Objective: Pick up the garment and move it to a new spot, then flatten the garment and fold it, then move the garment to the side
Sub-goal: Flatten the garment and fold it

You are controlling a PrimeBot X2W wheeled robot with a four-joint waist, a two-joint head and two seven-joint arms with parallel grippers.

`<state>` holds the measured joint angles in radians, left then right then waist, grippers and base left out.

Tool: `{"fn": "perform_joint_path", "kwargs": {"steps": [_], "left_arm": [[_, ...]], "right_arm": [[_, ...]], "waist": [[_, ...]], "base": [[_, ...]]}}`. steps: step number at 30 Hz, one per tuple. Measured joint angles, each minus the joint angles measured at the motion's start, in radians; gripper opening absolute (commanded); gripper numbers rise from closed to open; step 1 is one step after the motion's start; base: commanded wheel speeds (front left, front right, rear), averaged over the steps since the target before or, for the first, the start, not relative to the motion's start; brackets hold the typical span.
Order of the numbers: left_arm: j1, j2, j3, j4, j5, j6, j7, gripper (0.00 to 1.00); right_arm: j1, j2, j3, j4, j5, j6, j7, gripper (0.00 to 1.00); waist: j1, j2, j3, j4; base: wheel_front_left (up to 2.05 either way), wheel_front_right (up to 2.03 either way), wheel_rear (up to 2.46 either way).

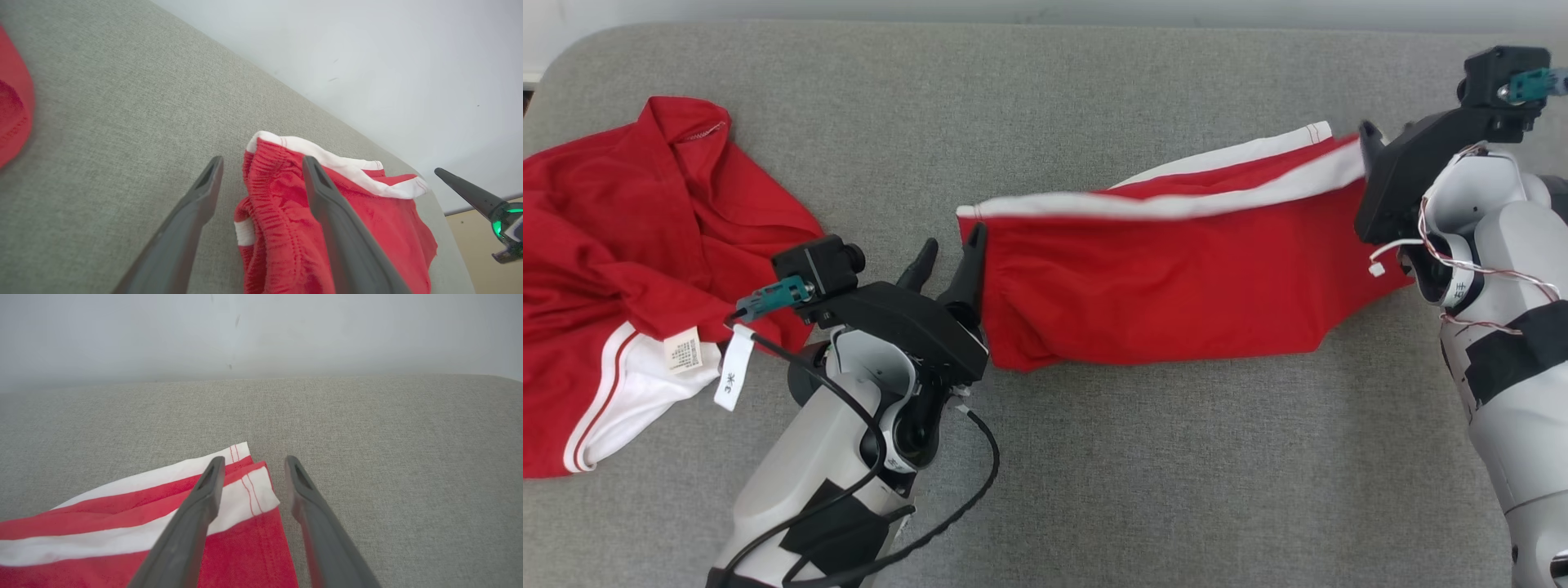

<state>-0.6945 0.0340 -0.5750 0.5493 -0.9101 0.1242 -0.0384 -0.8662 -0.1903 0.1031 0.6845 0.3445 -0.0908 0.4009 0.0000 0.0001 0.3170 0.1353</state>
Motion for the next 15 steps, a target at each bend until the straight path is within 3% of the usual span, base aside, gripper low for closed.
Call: {"fn": "perform_joint_path", "kwargs": {"steps": [8, 15], "left_arm": [[-0.035, -0.001, -0.019, 0.086, -0.039, 0.000, -0.088, 1.00], [-0.034, -0.001, -0.033, 0.136, -0.047, 0.000, -0.131, 1.00]], "right_arm": [[-0.029, 0.010, -0.019, 0.075, 0.006, 0.000, -0.126, 1.00], [-0.033, 0.007, -0.030, 0.119, 0.019, 0.040, -0.210, 1.00]], "waist": [[-0.0001, 0.0000, -0.023, -0.001], [-0.0001, -0.0001, -0.061, -0.003]], "base": [[0.00, 0.00, 0.00], [0.00, 0.00, 0.00]]}}
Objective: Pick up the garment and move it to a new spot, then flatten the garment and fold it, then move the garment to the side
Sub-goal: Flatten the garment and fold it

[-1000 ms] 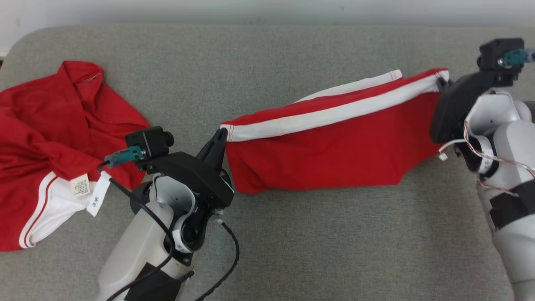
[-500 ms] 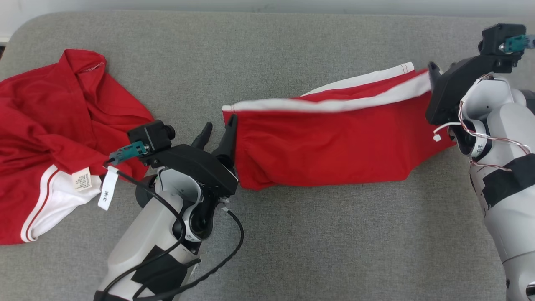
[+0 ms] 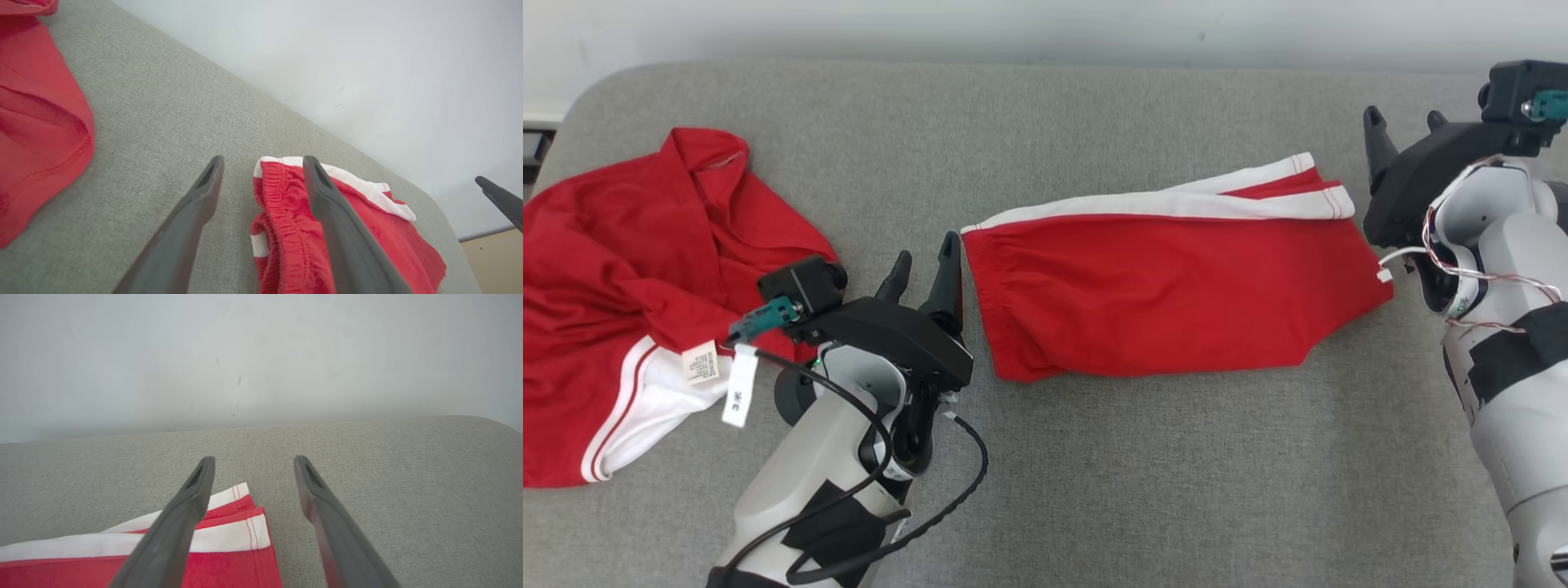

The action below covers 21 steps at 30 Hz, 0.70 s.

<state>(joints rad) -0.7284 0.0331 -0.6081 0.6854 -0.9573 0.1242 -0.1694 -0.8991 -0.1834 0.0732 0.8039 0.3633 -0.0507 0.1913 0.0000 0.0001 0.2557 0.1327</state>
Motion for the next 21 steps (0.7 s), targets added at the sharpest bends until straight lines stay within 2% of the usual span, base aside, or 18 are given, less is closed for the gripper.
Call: {"fn": "perform_joint_path", "kwargs": {"steps": [6, 11, 16, 19, 21], "left_arm": [[0.017, 0.001, -0.046, 0.006, 0.003, 0.000, -0.003, 1.00], [0.093, 0.001, -0.088, 0.006, 0.009, -0.001, 0.025, 1.00], [0.165, 0.014, -0.116, 0.008, 0.013, -0.002, 0.043, 1.00], [0.206, 0.037, -0.147, 0.007, 0.017, -0.028, 0.069, 1.00], [0.221, 0.044, -0.162, 0.005, 0.026, -0.028, 0.077, 1.00]], "right_arm": [[0.044, -0.021, 0.002, 0.016, 0.001, 0.034, -0.046, 1.00], [0.123, -0.025, 0.011, 0.036, 0.000, 0.051, -0.066, 1.00], [0.201, -0.017, 0.019, 0.037, 0.000, 0.053, -0.083, 1.00], [0.272, 0.000, 0.019, 0.039, 0.002, 0.061, -0.087, 1.00], [0.300, 0.006, 0.018, 0.036, 0.008, 0.061, -0.086, 1.00]], "waist": [[0.0000, 0.0000, -0.054, -0.001], [-0.0001, 0.0000, -0.111, -0.003], [-0.0001, -0.0001, -0.171, -0.009], [-0.0002, -0.0001, -0.216, -0.015], [-0.0003, -0.0002, -0.233, -0.019]], "base": [[0.00, 0.00, 0.00], [0.00, 0.00, 0.00], [0.00, 0.00, 0.00], [0.00, 0.00, 0.00], [0.00, 0.00, 0.00]]}}
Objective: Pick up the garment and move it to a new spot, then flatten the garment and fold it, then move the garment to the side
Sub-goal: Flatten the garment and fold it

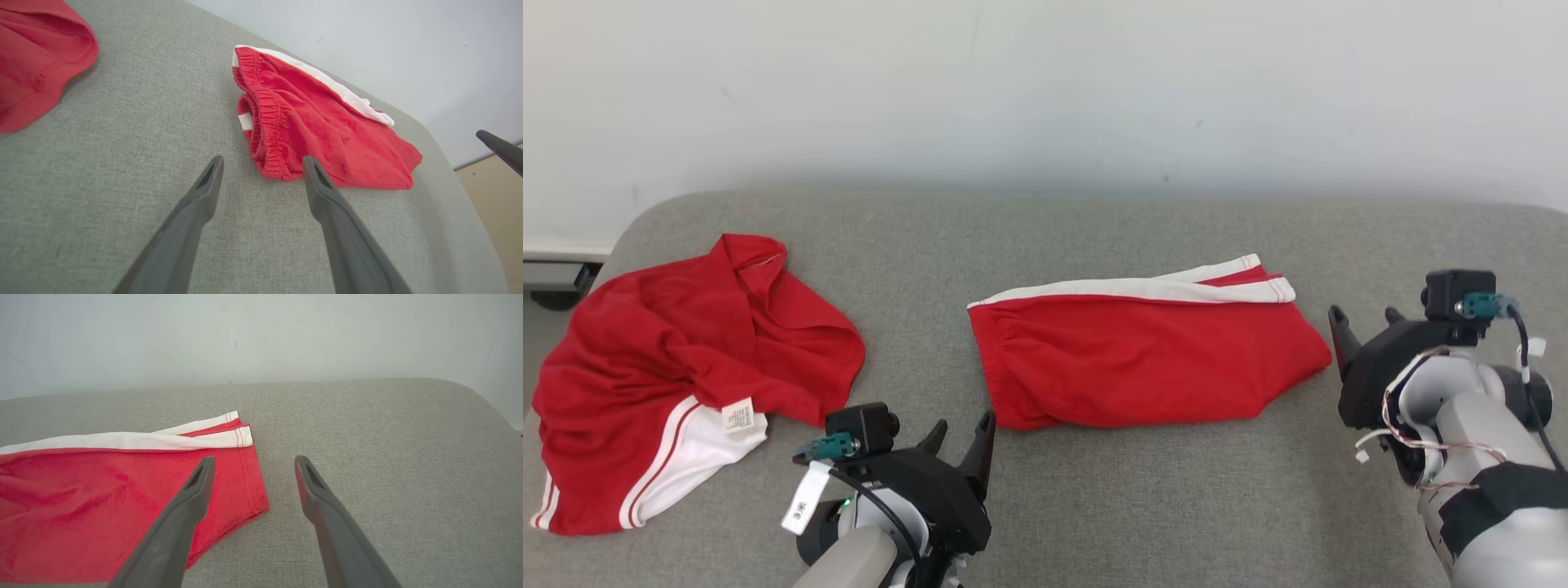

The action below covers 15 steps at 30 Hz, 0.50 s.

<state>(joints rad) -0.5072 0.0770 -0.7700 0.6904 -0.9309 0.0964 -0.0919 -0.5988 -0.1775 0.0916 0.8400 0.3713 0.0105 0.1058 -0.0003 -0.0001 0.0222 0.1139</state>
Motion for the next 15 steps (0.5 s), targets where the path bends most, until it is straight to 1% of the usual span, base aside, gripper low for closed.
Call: {"fn": "perform_joint_path", "kwargs": {"steps": [5, 10, 15], "left_arm": [[0.009, 0.004, -0.021, -0.019, 0.026, 0.000, 0.017, 1.00], [-0.001, -0.004, -0.033, -0.032, 0.042, 0.002, 0.029, 1.00], [-0.056, -0.007, -0.060, -0.041, 0.069, 0.008, 0.039, 1.00]], "right_arm": [[0.021, 0.003, -0.008, -0.003, 0.007, -0.002, 0.009, 1.00], [0.021, -0.004, -0.030, -0.004, 0.033, -0.003, 0.020, 1.00], [0.016, -0.016, -0.054, 0.000, 0.048, -0.011, 0.038, 1.00]], "waist": [[0.0001, -0.0001, 0.000, -0.010], [0.0002, -0.0001, 0.035, -0.006], [0.0004, 0.0001, 0.079, 0.008]], "base": [[0.00, 0.00, 0.00], [0.00, 0.00, 0.00], [0.00, 0.00, 0.00]]}}
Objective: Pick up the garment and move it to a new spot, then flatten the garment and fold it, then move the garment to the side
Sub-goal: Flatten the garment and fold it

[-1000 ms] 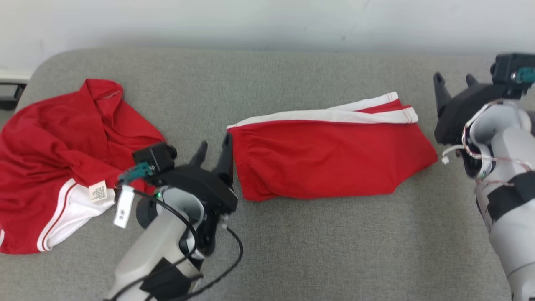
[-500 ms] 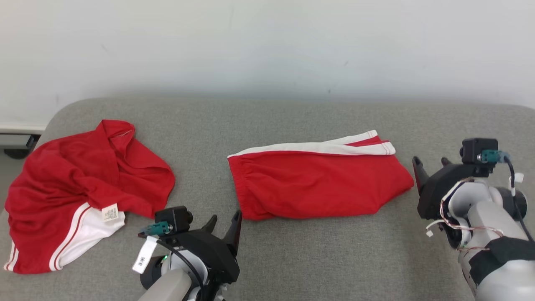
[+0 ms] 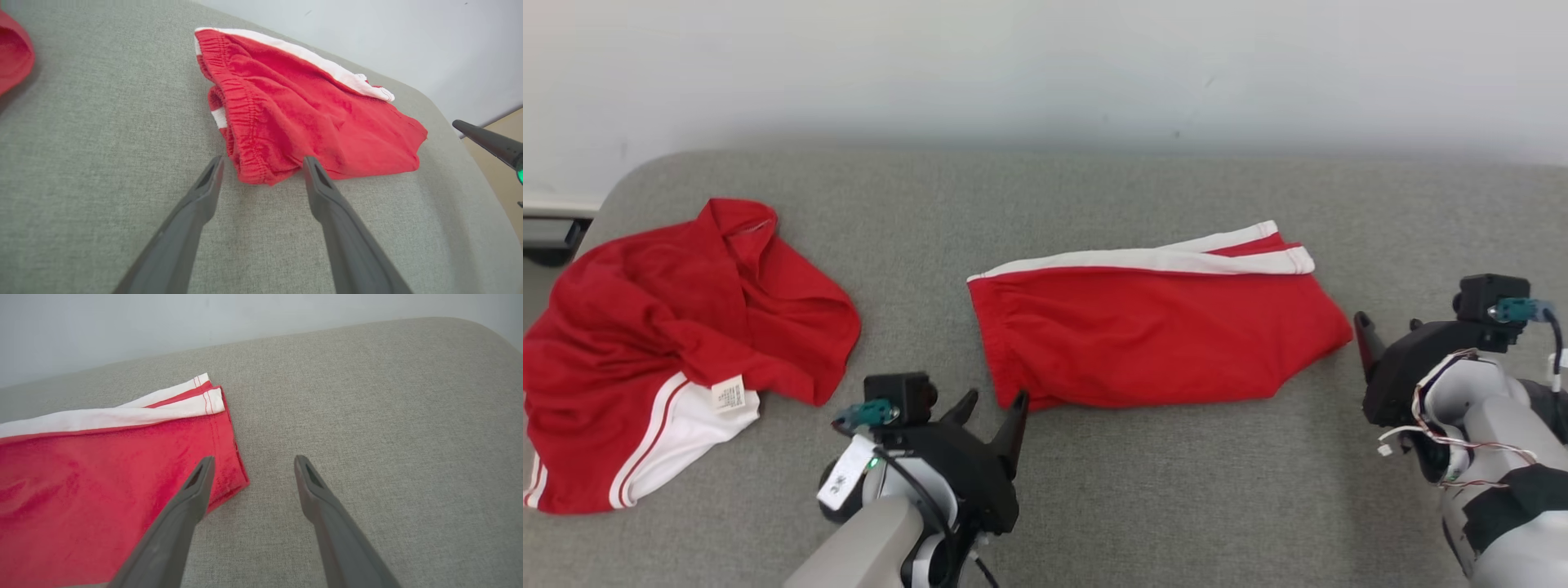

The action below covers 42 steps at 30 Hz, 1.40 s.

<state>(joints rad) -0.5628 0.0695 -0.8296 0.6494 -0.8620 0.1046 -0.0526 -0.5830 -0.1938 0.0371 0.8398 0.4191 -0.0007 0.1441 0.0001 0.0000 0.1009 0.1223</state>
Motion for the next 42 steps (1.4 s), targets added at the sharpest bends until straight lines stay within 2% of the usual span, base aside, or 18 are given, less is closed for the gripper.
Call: {"fn": "perform_joint_path", "kwargs": {"steps": [6, 20, 21, 23, 25, 26, 27, 30, 31, 42], "left_arm": [[-0.041, -0.004, -0.041, -0.016, 0.047, 0.000, 0.009, 1.00], [-0.045, -0.006, -0.058, 0.006, 0.061, -0.008, 0.009, 1.00], [-0.046, -0.006, -0.058, 0.007, 0.061, -0.008, 0.008, 1.00], [-0.049, -0.006, -0.058, 0.009, 0.061, -0.008, 0.008, 1.00], [-0.055, -0.007, -0.059, 0.012, 0.061, -0.009, 0.008, 1.00], [-0.059, -0.007, -0.060, 0.012, 0.061, -0.009, 0.008, 1.00], [-0.060, -0.007, -0.060, 0.012, 0.061, -0.010, 0.008, 1.00], [-0.060, -0.007, -0.067, 0.018, 0.067, -0.016, 0.008, 1.00], [-0.061, -0.007, -0.073, 0.020, 0.077, -0.017, 0.008, 1.00], [-0.087, -0.003, -0.092, 0.045, 0.098, -0.035, 0.008, 1.00]], "right_arm": [[-0.024, -0.017, -0.014, 0.015, 0.012, -0.017, 0.022, 1.00], [-0.064, -0.017, -0.008, 0.065, 0.012, -0.027, 0.053, 1.00], [-0.064, -0.017, -0.008, 0.068, 0.012, -0.027, 0.058, 0.96], [-0.064, -0.017, -0.008, 0.077, 0.012, -0.027, 0.060, 0.56], [-0.066, -0.017, -0.010, 0.083, 0.014, -0.027, 0.068, 0.41], [-0.067, -0.016, -0.010, 0.087, 0.017, -0.027, 0.070, 0.41], [-0.071, -0.014, -0.010, 0.091, 0.019, -0.027, 0.074, 0.36], [-0.082, -0.010, -0.009, 0.097, 0.021, -0.027, 0.085, 0.05], [-0.082, -0.009, -0.010, 0.098, 0.021, -0.027, 0.085, 0.00], [-0.100, -0.006, -0.009, 0.110, 0.022, -0.030, 0.094, 0.00]], "waist": [[0.0000, 0.0000, 0.050, 0.028], [0.0001, 0.0001, 0.107, 0.065], [0.0000, 0.0001, 0.108, 0.066], [0.0000, 0.0000, 0.109, 0.067], [0.0000, 0.0001, 0.110, 0.067], [0.0000, 0.0000, 0.110, 0.068], [0.0000, 0.0001, 0.110, 0.068], [0.0000, 0.0000, 0.111, 0.068], [0.0001, 0.0000, 0.111, 0.068], [0.0000, 0.0000, 0.115, 0.062]], "base": [[0.00, 0.00, 0.00], [0.00, 0.00, 0.00], [0.00, 0.00, 0.00], [0.00, 0.00, 0.00], [0.00, 0.00, 0.00], [0.00, 0.00, 0.00], [0.00, 0.00, 0.00], [0.00, 0.00, 0.00], [0.00, 0.00, 0.00], [0.00, 0.00, 0.00]]}}
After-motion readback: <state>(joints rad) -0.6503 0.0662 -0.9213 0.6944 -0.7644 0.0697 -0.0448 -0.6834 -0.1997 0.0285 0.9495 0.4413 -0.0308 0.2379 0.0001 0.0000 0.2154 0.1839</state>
